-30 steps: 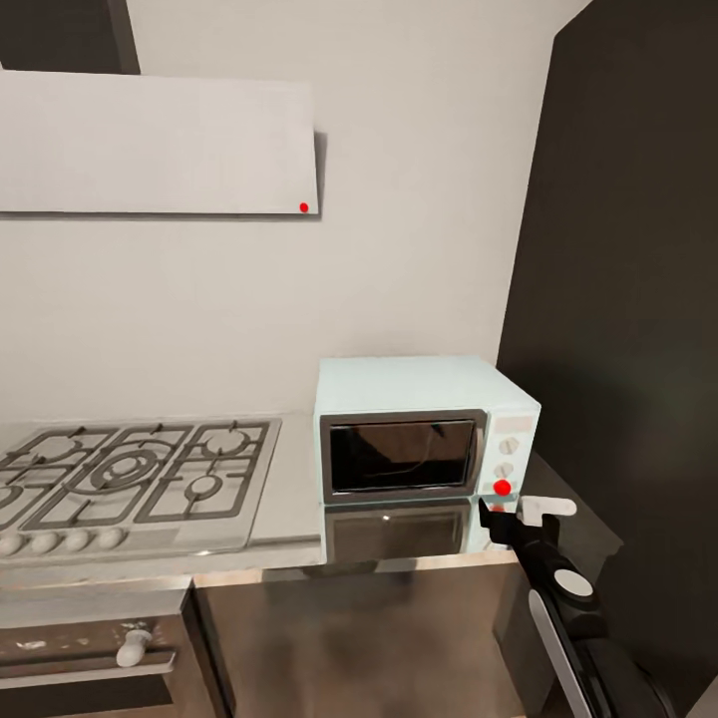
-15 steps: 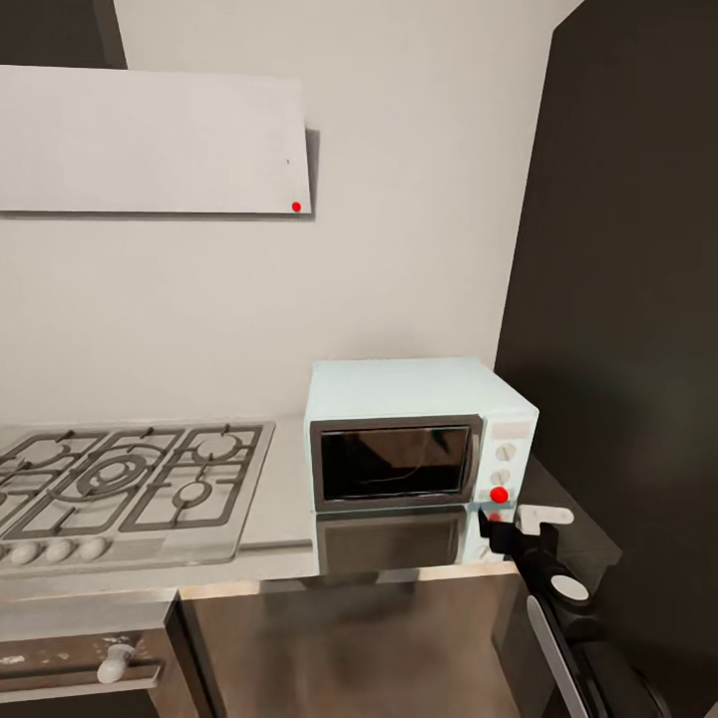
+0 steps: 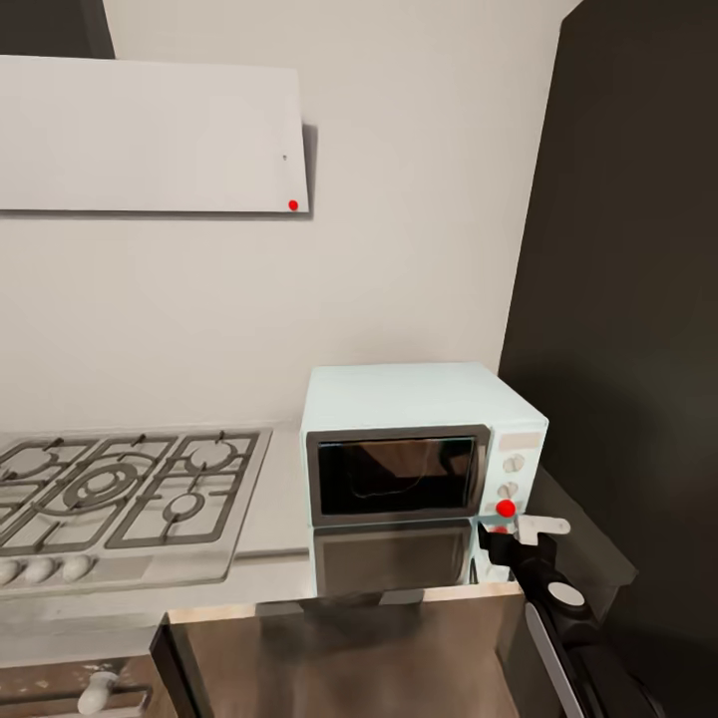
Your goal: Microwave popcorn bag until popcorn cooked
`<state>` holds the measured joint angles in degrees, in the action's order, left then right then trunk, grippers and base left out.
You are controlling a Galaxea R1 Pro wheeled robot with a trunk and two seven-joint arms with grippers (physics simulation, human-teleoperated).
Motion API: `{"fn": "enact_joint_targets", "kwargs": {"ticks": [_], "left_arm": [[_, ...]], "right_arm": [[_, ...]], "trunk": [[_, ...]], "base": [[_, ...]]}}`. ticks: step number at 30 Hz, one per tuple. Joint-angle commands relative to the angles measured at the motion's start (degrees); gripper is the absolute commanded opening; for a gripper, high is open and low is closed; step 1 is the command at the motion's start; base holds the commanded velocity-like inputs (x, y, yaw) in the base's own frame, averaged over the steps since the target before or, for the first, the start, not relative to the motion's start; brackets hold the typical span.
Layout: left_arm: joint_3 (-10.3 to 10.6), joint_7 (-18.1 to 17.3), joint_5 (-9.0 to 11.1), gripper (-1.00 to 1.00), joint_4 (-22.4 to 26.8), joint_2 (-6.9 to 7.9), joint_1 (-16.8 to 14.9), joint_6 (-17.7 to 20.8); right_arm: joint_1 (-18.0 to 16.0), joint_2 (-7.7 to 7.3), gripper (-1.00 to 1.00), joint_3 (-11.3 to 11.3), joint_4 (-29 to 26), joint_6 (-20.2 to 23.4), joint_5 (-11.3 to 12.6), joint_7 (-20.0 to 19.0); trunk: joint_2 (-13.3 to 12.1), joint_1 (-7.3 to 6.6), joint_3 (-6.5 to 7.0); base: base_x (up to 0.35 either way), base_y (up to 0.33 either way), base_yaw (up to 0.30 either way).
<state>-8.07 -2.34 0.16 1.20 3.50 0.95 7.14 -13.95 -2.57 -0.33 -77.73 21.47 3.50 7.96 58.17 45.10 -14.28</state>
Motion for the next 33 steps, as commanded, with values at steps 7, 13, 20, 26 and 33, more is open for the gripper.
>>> {"fn": "enact_joint_targets", "kwargs": {"ticks": [7, 13, 20, 26, 33], "left_arm": [[-0.4, -0.2, 0.0, 1.00, 0.1, 0.01, 0.0, 0.3], [-0.4, -0.2, 0.0, 1.00, 0.1, 0.01, 0.0, 0.3], [-0.4, -0.2, 0.0, 1.00, 0.1, 0.01, 0.0, 0.3], [-0.4, -0.2, 0.0, 1.00, 0.1, 0.01, 0.0, 0.3], [-0.4, -0.2, 0.0, 1.00, 0.1, 0.01, 0.0, 0.3]], "right_arm": [[0.0, -2.68, 1.00, -0.8, 1.3, 0.1, 0.4, -4.5], [0.0, -5.52, 1.00, -9.1, 6.2, 0.1, 0.3, -13.2], [0.0, -5.76, 1.00, -10.3, 6.9, -0.1, 0.3, -14.2], [0.0, -5.78, 1.00, -10.3, 6.9, -0.1, 0.3, -14.3], [0.0, -5.78, 1.00, -10.3, 6.9, -0.1, 0.3, -14.4]], "trunk": [[0.0, 0.01, -0.06], [0.0, 0.01, -0.06], [0.0, 0.01, -0.06], [0.0, 0.01, -0.06], [0.0, 0.01, -0.06]], "base": [[0.019, -0.002, 0.000], [0.001, 0.000, 0.000], [0.000, 0.000, 0.000], [0.028, 0.000, 0.000], [0.220, 0.000, 0.000]]}}
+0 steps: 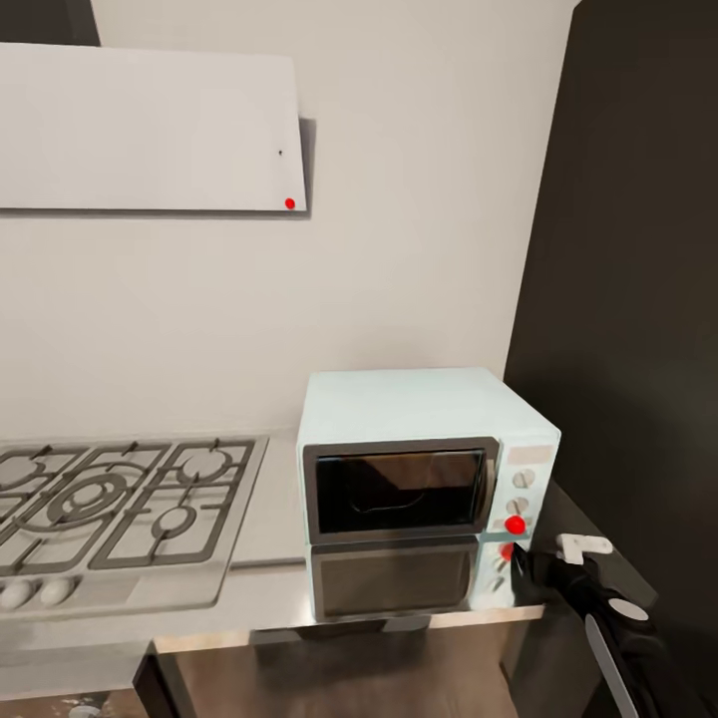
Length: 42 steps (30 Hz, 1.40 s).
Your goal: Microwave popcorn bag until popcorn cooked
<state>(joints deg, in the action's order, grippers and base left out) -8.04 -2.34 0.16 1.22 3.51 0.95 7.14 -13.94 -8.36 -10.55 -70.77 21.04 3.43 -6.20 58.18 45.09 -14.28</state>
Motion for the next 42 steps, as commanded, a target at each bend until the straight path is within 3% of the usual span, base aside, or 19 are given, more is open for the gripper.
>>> {"fn": "enact_joint_targets", "kwargs": {"ticks": [1, 17, 26, 27, 42], "left_arm": [[-0.4, -0.2, 0.0, 1.00, 0.1, 0.01, 0.0, 0.3], [-0.4, -0.2, 0.0, 1.00, 0.1, 0.01, 0.0, 0.3], [-0.4, -0.2, 0.0, 1.00, 0.1, 0.01, 0.0, 0.3], [-0.4, -0.2, 0.0, 1.00, 0.1, 0.01, 0.0, 0.3], [-0.4, -0.2, 0.0, 1.00, 0.1, 0.01, 0.0, 0.3]], "right_arm": [[0.0, 0.01, 1.00, -0.1, -0.1, 0.3, 0.3, -0.2], [0.0, 0.01, 1.00, 0.6, -0.2, 0.2, 0.3, -0.4], [0.0, 0.01, 1.00, 1.5, -0.2, 0.2, 0.3, -5.5], [0.0, 0.01, -1.00, 1.6, -0.2, 0.2, 0.3, -5.6], [0.0, 0.01, -1.00, 1.3, -0.3, 0.1, 0.3, -6.1]], "trunk": [[0.0, 0.02, -0.06], [0.0, 0.02, -0.06], [0.0, 0.02, -0.06], [0.0, 0.02, -0.06], [0.0, 0.02, -0.06]], "base": [[0.073, 0.000, 0.000], [0.005, 0.000, 0.000], [0.000, 0.000, 0.000], [0.000, 0.000, 0.000], [0.000, 0.000, 0.000]]}}
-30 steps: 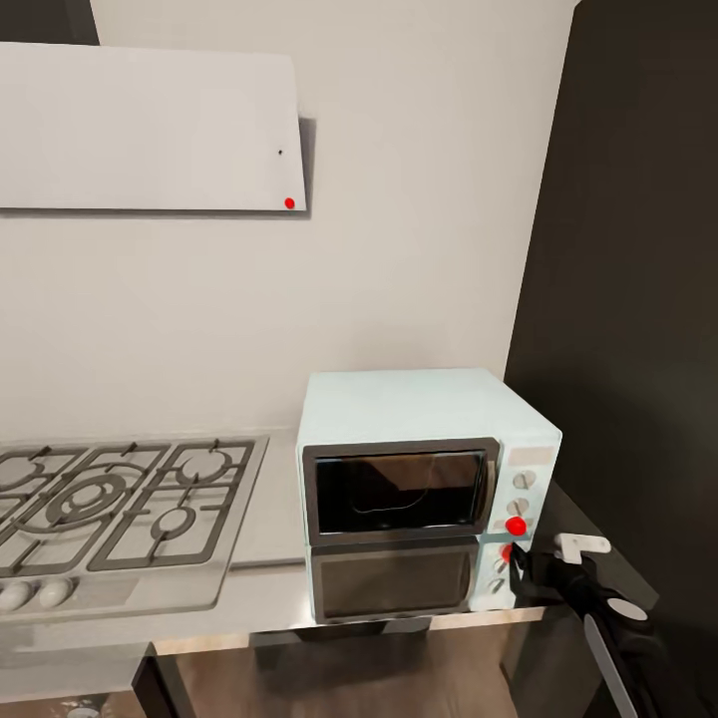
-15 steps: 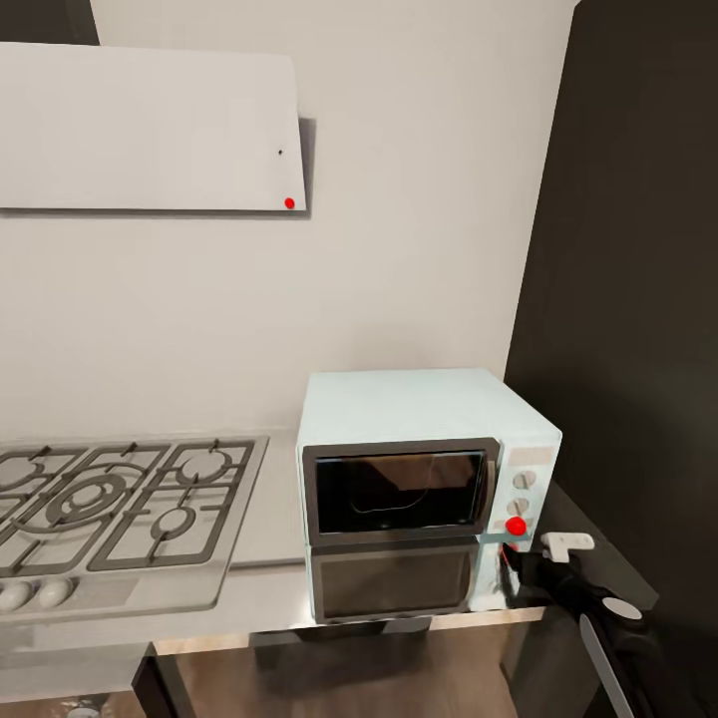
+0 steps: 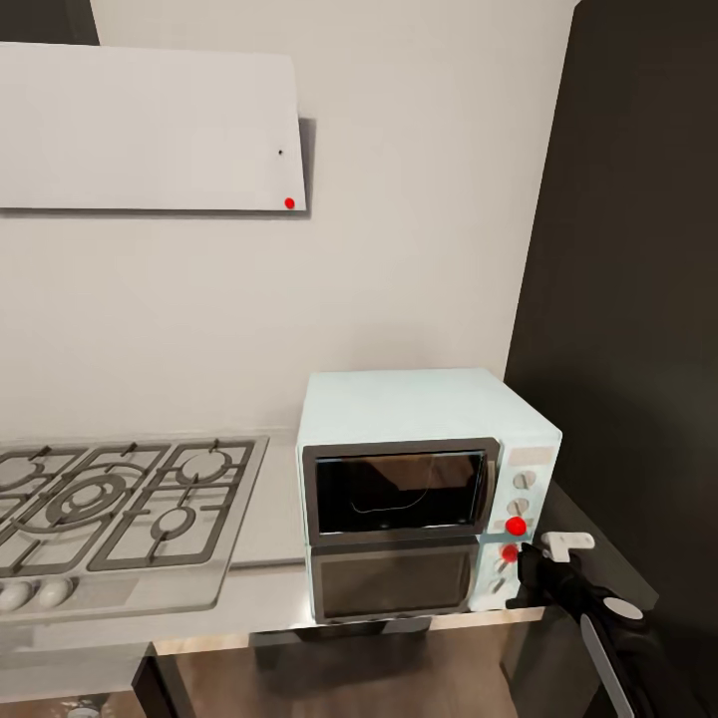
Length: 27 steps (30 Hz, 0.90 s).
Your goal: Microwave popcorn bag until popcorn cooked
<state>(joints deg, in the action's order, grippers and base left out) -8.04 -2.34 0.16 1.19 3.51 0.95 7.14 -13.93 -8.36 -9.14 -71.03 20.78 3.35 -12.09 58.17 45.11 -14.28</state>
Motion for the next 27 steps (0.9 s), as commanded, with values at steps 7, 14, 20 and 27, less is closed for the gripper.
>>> {"fn": "enact_joint_targets", "kwargs": {"ticks": [7, 14, 20, 27], "left_arm": [[-0.4, -0.2, 0.0, 1.00, 0.1, 0.01, 0.0, 0.3], [-0.4, -0.2, 0.0, 1.00, 0.1, 0.01, 0.0, 0.3], [-0.4, -0.2, 0.0, 1.00, 0.1, 0.01, 0.0, 0.3], [-0.4, -0.2, 0.0, 1.00, 0.1, 0.01, 0.0, 0.3]], "right_arm": [[0.0, 0.01, -1.00, -0.2, -1.8, 0.3, 0.3, -0.2], [0.0, 0.01, -1.00, -0.2, -5.0, 0.4, 0.3, -0.4], [0.0, 0.01, -1.00, -0.1, -5.2, 0.5, 0.3, -0.4], [0.0, 0.01, -1.00, -0.1, -5.2, 0.6, 0.3, -0.4]], "trunk": [[0.0, 0.01, -0.06], [0.0, 0.01, -0.06], [0.0, 0.01, -0.06], [0.0, 0.01, -0.06]], "base": [[0.000, 0.000, 0.000], [0.000, 0.000, 0.000], [0.000, 0.000, 0.000], [0.000, 0.000, 0.000]]}}
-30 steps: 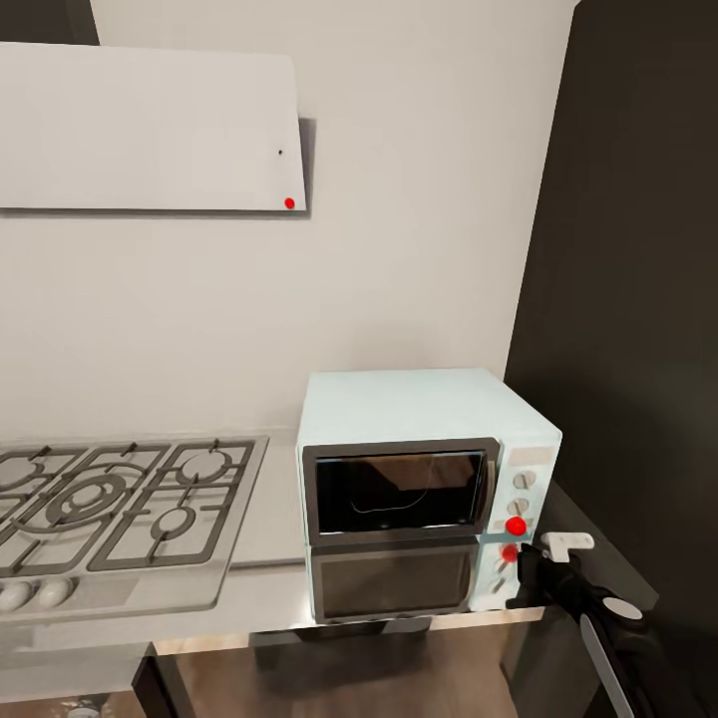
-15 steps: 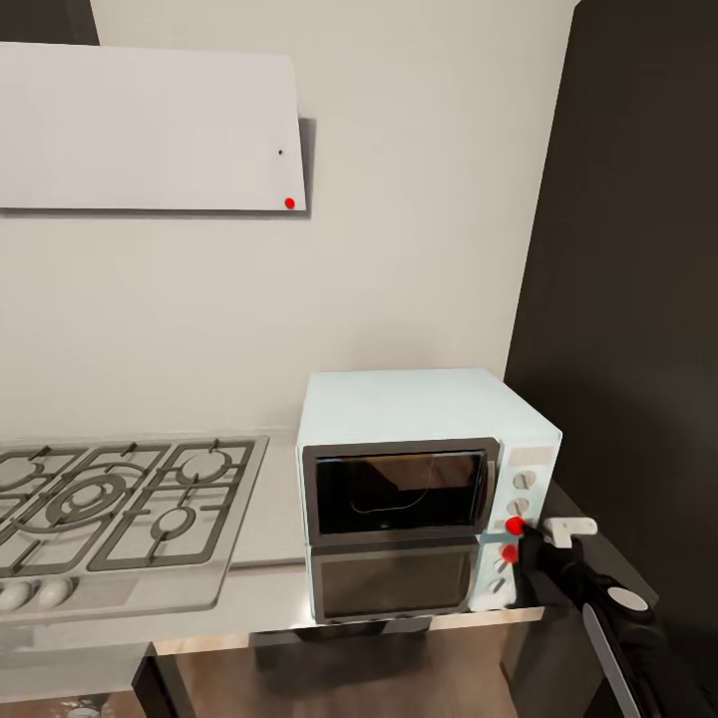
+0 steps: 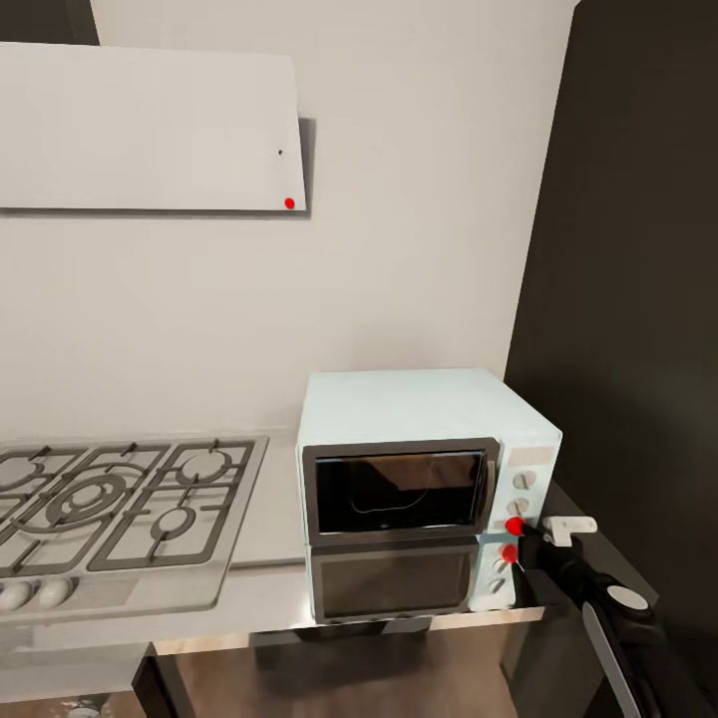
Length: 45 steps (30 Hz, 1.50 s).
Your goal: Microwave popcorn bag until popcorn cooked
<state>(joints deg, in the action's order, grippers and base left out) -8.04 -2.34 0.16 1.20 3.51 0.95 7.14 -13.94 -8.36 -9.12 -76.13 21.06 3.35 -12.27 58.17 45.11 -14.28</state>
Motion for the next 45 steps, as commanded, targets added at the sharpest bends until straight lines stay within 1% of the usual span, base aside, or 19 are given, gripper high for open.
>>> {"fn": "enact_joint_targets", "kwargs": {"ticks": [1, 13, 18, 24, 30, 45], "left_arm": [[-0.4, -0.2, 0.0, 1.00, 0.1, 0.01, 0.0, 0.3], [-0.4, -0.2, 0.0, 1.00, 0.1, 0.01, 0.0, 0.3], [-0.4, -0.2, 0.0, 1.00, 0.1, 0.01, 0.0, 0.3], [-0.4, -0.2, 0.0, 1.00, 0.1, 0.01, 0.0, 0.3], [-0.4, -0.2, 0.0, 1.00, 0.1, 0.01, 0.0, 0.3], [-0.4, -0.2, 0.0, 1.00, 0.1, -0.06, 0.0, 0.3]], "right_arm": [[0.0, 0.01, -1.00, 0.0, -0.1, 0.4, 0.3, -0.2], [0.0, 0.01, -1.00, 0.3, 0.4, 0.4, 0.3, -0.1], [0.0, 0.01, -1.00, 0.3, 1.8, 0.2, 0.3, -0.1], [0.0, 0.01, -1.00, 0.2, 2.0, 0.1, 0.3, -0.1], [0.0, 0.01, -1.00, 0.3, 2.0, 0.1, 0.3, -0.1], [0.0, 0.01, -1.00, 0.2, 2.1, 0.1, 0.3, -0.2]], "trunk": [[0.0, 0.01, -0.06], [0.0, 0.01, -0.06], [0.0, 0.01, -0.06], [0.0, 0.01, -0.06], [0.0, 0.01, -0.06], [0.0, 0.01, -0.06]], "base": [[0.000, 0.000, 0.000], [0.000, 0.000, 0.000], [0.000, 0.000, 0.000], [0.018, 0.000, 0.000], [0.156, 0.000, 0.000], [-0.001, 0.000, 0.000]]}}
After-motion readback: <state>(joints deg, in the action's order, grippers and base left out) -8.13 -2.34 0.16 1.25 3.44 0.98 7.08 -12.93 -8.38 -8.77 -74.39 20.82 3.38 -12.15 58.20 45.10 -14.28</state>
